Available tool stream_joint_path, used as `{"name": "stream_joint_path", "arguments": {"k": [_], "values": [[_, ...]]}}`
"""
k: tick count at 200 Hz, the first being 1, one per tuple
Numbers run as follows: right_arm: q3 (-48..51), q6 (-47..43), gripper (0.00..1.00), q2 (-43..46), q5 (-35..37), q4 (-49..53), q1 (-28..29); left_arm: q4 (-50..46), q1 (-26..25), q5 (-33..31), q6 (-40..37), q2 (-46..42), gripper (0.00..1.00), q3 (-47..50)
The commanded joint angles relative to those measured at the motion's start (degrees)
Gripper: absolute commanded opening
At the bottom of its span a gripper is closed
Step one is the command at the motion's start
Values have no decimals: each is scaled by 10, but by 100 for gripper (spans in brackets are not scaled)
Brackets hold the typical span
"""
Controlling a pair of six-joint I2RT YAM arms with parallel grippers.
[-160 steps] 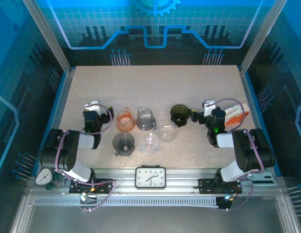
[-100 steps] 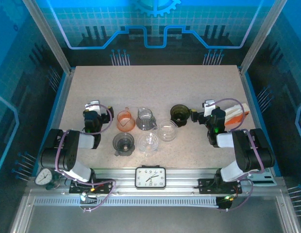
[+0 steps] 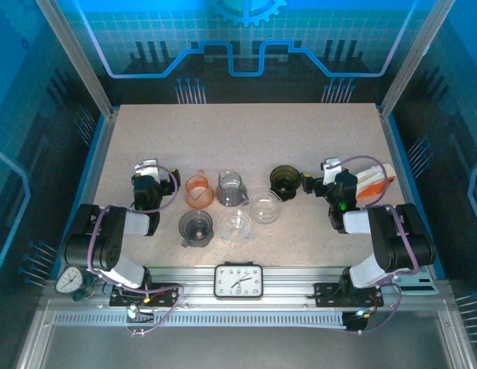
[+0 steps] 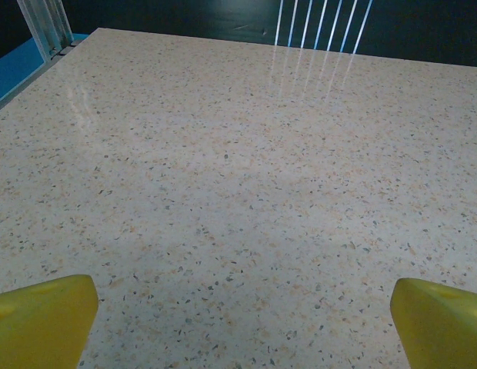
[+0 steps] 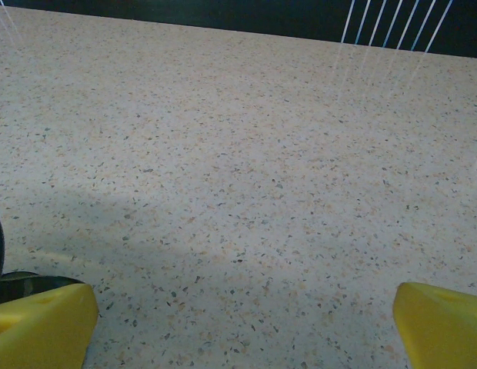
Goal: Place the coffee filter in the dripper
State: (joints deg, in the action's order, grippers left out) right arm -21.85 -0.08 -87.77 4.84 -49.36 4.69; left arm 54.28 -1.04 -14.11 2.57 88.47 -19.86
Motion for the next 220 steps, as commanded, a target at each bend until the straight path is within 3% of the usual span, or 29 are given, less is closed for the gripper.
{"name": "stream_joint_path", "arguments": {"k": [1,59,103,152,176,205,220], "values": [[-12,-7,100,-3,-9,-8,-10,1,-5,4,-12,4,99,-11],[-13,-5,100,-3,-12,-6,-11,2,-5,5,-10,4,99,-12],[-9,10,100,2,-60,-12,-36,3,-5,1,-10,0,99,-11],[-73,28,100,106,-38,187,-41,-149,-5,-23,-1,-128,99,-38],[-87,70,100,154,-24,246,-39,-208,-5,-73,45,-191,99,-56],[-112,103,100,198,100,316,-4,-217,-5,-56,100,-242,99,-76],[-140,169,100,200,198,370,8,-231,-4,-113,221,-266,99,-78]]}}
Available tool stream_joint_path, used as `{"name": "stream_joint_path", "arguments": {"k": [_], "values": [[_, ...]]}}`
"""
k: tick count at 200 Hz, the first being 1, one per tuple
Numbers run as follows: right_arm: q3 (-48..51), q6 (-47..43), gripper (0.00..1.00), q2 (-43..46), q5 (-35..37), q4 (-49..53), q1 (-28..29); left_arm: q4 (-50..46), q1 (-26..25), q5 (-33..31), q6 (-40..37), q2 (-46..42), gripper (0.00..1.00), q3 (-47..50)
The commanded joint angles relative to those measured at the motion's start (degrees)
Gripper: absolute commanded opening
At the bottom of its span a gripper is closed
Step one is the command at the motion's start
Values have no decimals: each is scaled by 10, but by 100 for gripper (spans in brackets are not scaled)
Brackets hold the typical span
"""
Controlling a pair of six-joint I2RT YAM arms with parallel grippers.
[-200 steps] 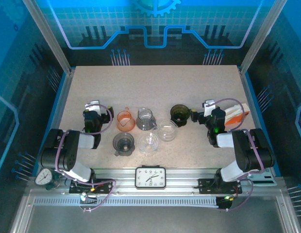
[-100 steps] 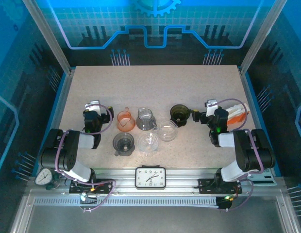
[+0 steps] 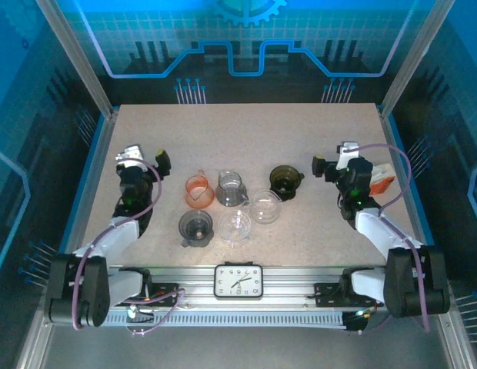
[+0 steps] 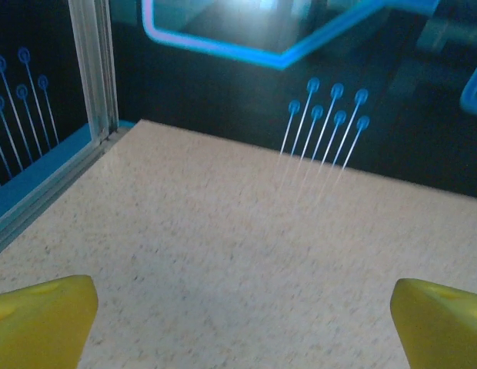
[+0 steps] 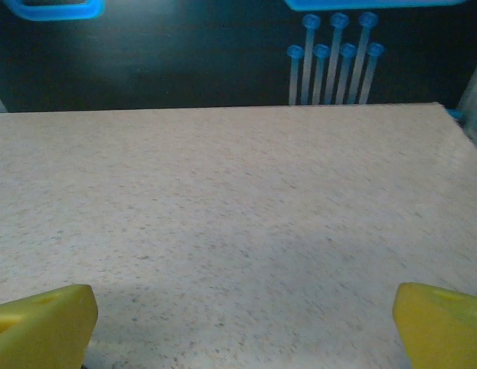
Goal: Place the coffee filter in the dripper
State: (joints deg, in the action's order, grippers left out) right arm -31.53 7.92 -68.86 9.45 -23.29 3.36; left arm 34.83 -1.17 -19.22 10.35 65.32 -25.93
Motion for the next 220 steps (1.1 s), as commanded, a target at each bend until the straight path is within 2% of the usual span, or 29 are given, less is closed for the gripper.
{"name": "stream_joint_path", "arguments": {"k": [1,9,20,27,36,46,59,68,79,94,114,154,177,220], "values": [[-45,98,100,11,155,112,22,-40,-2,-67,152,-36,99,-17],[-59,177,100,12,166,150,13,-85,2,-88,241,-59,99,-19],[-85,279,100,21,128,249,-10,-188,11,-105,367,-91,99,-31],[-86,316,100,23,89,268,-27,-223,24,-84,412,-101,99,-37],[-66,306,100,20,-21,217,-54,-227,41,-28,427,-105,99,-39],[-39,317,87,11,-102,142,-67,-208,48,25,429,-104,99,-37],[-47,332,100,-6,-138,138,-67,-168,47,89,427,-106,99,-30],[-76,321,100,-25,-175,172,-66,-152,47,133,424,-107,99,-32],[-102,308,100,-43,-211,202,-51,-178,45,174,426,-107,99,-50],[-120,281,100,-45,-212,224,-16,-242,37,219,409,-104,99,-83],[-153,229,100,-44,-182,277,55,-361,5,227,365,-109,99,-127],[-239,153,97,-106,-188,379,189,-574,-65,262,287,-86,84,-204],[-296,106,93,-151,-181,426,264,-626,-105,242,273,-90,84,-196],[-370,54,81,-203,-146,495,380,-652,-111,263,290,-103,83,-168]]}}
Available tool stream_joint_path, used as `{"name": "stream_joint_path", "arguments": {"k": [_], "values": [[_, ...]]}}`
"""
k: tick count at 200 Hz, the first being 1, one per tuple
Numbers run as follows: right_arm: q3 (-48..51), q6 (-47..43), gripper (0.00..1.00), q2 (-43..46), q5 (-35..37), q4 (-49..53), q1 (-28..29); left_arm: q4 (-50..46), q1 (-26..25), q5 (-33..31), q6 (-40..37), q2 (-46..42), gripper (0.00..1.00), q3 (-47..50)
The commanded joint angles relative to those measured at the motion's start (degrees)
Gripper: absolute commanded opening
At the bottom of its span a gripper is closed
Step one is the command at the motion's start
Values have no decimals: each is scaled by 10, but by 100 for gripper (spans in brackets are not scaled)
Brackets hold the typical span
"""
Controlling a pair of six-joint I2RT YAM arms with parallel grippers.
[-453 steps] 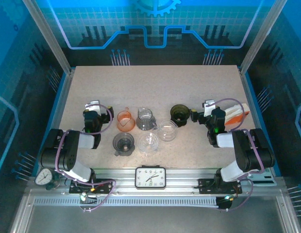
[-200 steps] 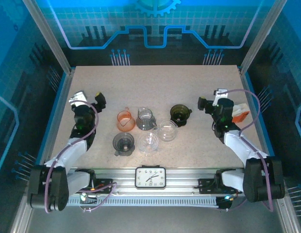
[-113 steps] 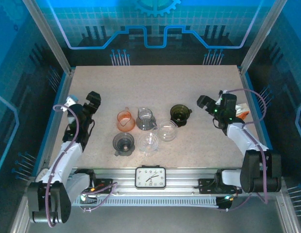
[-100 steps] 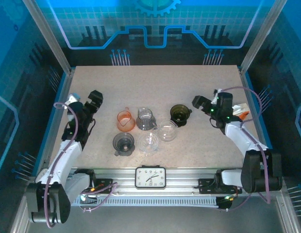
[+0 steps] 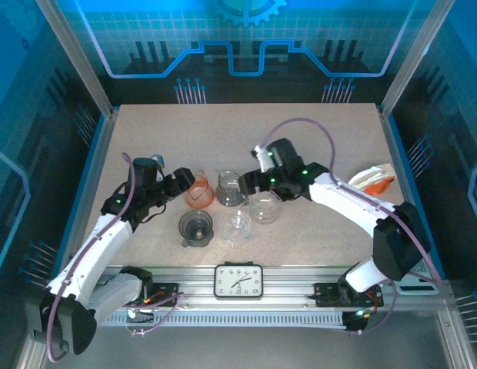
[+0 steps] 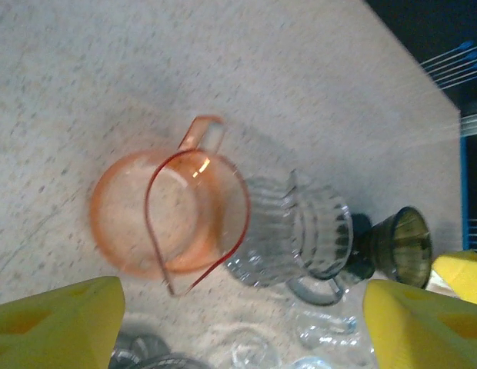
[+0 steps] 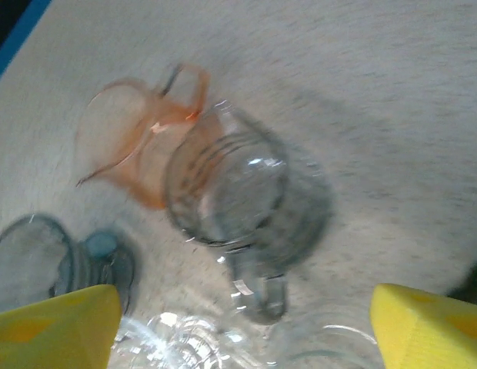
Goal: Place the coffee filter in the dripper
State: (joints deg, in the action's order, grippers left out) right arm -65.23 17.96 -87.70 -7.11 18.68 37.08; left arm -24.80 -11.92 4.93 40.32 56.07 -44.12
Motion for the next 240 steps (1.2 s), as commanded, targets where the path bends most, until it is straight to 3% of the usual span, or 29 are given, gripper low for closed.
{"name": "stream_joint_path", "arguments": {"k": [1,19,67,93,240], "values": [[-33,-47,80,-15,19,76,45,-56,-4,22,-9,-11,83,14],[-23,-46,78,-10,16,89,78,-67,-3,22,-13,-11,91,14],[1,-15,76,-5,-17,104,178,-70,-4,16,-10,-2,93,10],[7,0,76,-31,-9,89,217,-62,-3,15,-9,-2,99,9],[-33,16,81,-137,26,-11,201,-109,-4,9,-24,-49,99,-30]]}}
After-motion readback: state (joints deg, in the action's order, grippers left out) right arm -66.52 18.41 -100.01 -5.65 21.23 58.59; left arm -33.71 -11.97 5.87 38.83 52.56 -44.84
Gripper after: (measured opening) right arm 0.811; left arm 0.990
